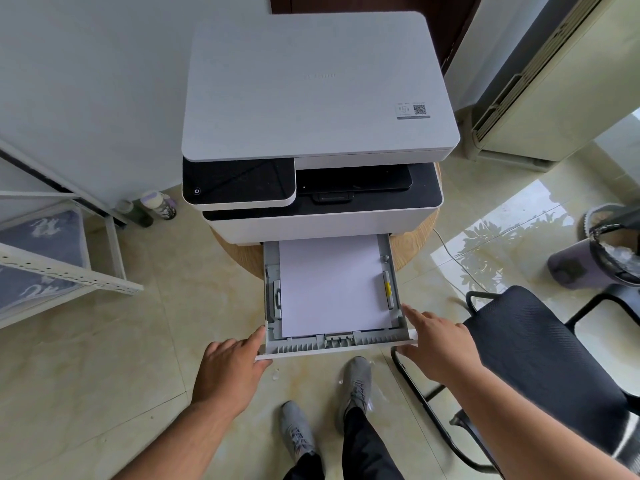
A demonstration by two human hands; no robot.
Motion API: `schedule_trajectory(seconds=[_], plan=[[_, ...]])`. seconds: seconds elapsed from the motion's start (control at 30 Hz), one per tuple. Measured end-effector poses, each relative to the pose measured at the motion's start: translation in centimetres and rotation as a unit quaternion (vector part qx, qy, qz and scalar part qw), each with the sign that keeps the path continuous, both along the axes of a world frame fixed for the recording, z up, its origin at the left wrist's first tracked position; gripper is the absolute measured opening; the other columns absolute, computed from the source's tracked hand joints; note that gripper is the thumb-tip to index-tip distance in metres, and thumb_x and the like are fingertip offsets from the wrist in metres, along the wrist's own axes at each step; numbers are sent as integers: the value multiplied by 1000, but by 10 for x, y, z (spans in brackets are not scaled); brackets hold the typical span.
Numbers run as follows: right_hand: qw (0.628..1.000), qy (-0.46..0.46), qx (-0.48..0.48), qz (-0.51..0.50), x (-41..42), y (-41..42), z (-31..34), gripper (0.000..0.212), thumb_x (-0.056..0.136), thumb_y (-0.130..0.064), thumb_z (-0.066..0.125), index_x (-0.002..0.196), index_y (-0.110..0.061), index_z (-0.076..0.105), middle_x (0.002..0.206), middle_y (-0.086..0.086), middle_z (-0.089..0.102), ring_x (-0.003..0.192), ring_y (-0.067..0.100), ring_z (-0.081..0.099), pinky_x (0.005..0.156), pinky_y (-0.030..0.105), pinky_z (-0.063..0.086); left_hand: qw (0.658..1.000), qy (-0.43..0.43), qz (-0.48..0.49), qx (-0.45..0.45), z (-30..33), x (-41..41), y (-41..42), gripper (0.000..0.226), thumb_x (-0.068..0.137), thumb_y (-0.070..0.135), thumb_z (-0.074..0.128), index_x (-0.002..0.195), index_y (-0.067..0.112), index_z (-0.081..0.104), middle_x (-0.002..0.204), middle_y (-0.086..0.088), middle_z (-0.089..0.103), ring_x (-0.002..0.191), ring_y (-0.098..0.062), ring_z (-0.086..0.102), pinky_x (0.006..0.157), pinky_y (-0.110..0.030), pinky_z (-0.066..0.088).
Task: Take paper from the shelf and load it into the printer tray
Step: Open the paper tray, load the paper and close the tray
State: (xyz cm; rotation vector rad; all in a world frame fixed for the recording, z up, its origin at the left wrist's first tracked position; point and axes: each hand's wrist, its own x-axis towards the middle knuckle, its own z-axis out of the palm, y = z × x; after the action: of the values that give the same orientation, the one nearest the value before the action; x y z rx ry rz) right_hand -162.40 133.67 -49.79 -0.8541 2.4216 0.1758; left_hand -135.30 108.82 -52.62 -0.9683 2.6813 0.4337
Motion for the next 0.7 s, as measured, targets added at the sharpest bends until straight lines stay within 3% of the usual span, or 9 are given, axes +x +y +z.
schedule_trajectory(seconds=[0.2,0.37,0.7], plan=[[1000,10,-11,0,-1,-2,1,81,94,-60,58,162,-40,19,134,-8,62,122,21,60,99,40,45,1000,3,-2,-17,0,-3,-1,61,86,47,75,142,29,60,94,11,78,90,-21,69,78,-34,43],[1000,4,-3,1,-8,-10,0,82,94,-57,60,163,-38,19,136,-6,63,122,22,61,97,39,47,1000,-6,-3,-15,5,-16,-8,64,95,51,62,153,32,44,113,10,75,108,-19,65,89,-33,41],[1000,1,-8,1,-11,-11,0,82,93,-56,63,162,-38,22,137,-6,62,121,22,62,98,39,48,1000,-12,5,-8,1,-12,-8,64,88,48,72,146,28,55,102,10,77,98,-22,68,84,-36,45]])
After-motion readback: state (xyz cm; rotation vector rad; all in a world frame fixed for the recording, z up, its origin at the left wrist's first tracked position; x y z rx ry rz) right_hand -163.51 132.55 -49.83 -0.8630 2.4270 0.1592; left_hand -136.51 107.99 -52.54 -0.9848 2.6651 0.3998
